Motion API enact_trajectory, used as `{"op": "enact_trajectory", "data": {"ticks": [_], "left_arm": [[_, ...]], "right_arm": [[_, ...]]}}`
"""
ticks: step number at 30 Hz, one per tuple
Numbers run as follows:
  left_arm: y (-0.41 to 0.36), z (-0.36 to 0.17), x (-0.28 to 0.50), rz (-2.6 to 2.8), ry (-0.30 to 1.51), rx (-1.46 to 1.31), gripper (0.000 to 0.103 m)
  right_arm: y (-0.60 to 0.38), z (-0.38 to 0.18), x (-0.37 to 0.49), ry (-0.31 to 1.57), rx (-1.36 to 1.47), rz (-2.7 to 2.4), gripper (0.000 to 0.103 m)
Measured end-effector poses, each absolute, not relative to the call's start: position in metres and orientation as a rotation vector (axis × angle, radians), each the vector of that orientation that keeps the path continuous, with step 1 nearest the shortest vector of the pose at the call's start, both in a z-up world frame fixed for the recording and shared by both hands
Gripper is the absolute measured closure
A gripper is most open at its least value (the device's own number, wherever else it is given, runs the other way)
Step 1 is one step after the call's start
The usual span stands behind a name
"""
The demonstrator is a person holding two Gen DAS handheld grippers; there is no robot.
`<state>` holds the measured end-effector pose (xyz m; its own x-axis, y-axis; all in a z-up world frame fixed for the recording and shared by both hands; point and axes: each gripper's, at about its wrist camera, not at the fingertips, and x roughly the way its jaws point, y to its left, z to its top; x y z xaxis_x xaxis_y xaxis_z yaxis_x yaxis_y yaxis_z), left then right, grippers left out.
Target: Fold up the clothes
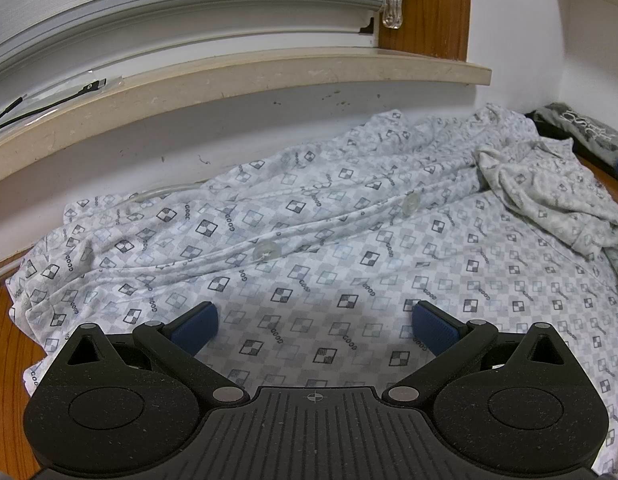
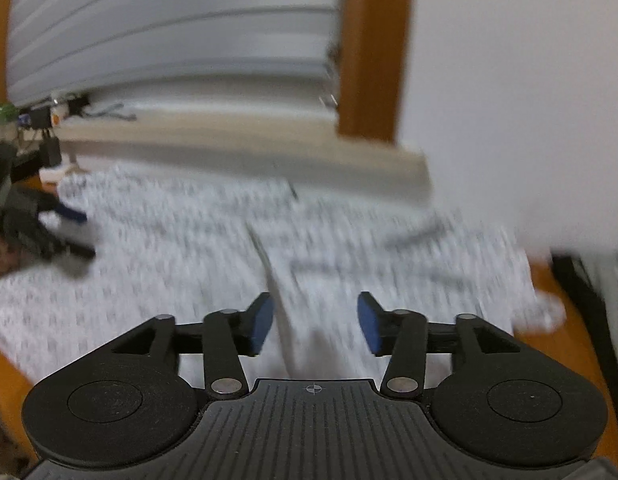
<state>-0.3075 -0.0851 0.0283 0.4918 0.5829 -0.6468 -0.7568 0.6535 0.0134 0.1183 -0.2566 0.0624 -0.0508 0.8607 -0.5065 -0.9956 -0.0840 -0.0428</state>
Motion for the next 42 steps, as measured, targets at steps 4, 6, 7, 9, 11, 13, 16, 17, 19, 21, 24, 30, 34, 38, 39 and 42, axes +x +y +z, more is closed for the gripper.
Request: {"op": "enact_trajectory", "data": {"ticks": [4, 6, 7, 9, 11, 13, 16, 17, 19, 21, 24, 30, 34, 38, 39, 42], "left_arm": [[-0.087, 0.028, -0.309, 0.820, 0.664, -0.285, 0.000], [-0.093, 0.030, -0.312, 0.813, 0.654, -0.274, 0.000], [-0.098, 0.031, -0.315, 0.821, 0.650, -0.262, 0.000], [-0.108, 0.033, -0.320, 0.838, 0.639, -0.234, 0.000], [-0.115, 0.035, -0.326, 0.854, 0.624, -0.217, 0.000], [-0.120, 0.037, -0.333, 0.866, 0.606, -0.212, 0.000], [-0.121, 0.039, -0.342, 0.872, 0.581, -0.247, 0.000], [-0.121, 0.039, -0.344, 0.875, 0.572, -0.258, 0.000], [-0.123, 0.040, -0.347, 0.875, 0.560, -0.260, 0.000], [-0.126, 0.042, -0.349, 0.876, 0.552, -0.255, 0.000], [-0.132, 0.043, -0.352, 0.874, 0.541, -0.250, 0.000], [-0.146, 0.049, -0.355, 0.848, 0.526, -0.230, 0.000], [-0.152, 0.058, -0.355, 0.829, 0.501, -0.226, 0.000], [-0.156, 0.069, -0.355, 0.821, 0.471, -0.226, 0.000], [-0.158, 0.072, -0.356, 0.821, 0.462, -0.224, 0.000], [-0.163, 0.084, -0.359, 0.820, 0.420, -0.218, 0.002]], "right_arm": [[-0.290, 0.040, 0.123, 0.454, -0.460, 1.595, 0.051], [-0.302, 0.034, 0.121, 0.478, -0.448, 1.604, 0.046], [-0.306, 0.033, 0.119, 0.479, -0.445, 1.607, 0.045], [-0.314, 0.031, 0.116, 0.480, -0.440, 1.613, 0.045], [-0.323, 0.030, 0.113, 0.482, -0.435, 1.619, 0.045], [-0.329, 0.028, 0.111, 0.486, -0.440, 1.628, 0.045], [-0.332, 0.025, 0.108, 0.494, -0.467, 1.630, 0.045], [-0.330, 0.023, 0.109, 0.496, -0.480, 1.621, 0.046], [-0.324, 0.020, 0.112, 0.504, -0.495, 1.607, 0.059], [-0.317, 0.020, 0.116, 0.508, -0.503, 1.600, 0.078], [-0.304, 0.024, 0.116, 0.451, -0.565, 1.566, 0.093], [-0.284, 0.064, 0.106, 0.292, -0.577, 1.539, 0.097], [-0.261, 0.100, 0.081, 0.159, -0.582, 1.587, 0.097], [-0.223, 0.129, 0.033, 0.044, -0.566, 1.721, 0.097], [-0.213, 0.134, 0.017, 0.021, -0.562, 1.765, 0.097], [-0.185, 0.146, -0.035, -0.039, -0.552, 1.919, 0.097]]}}
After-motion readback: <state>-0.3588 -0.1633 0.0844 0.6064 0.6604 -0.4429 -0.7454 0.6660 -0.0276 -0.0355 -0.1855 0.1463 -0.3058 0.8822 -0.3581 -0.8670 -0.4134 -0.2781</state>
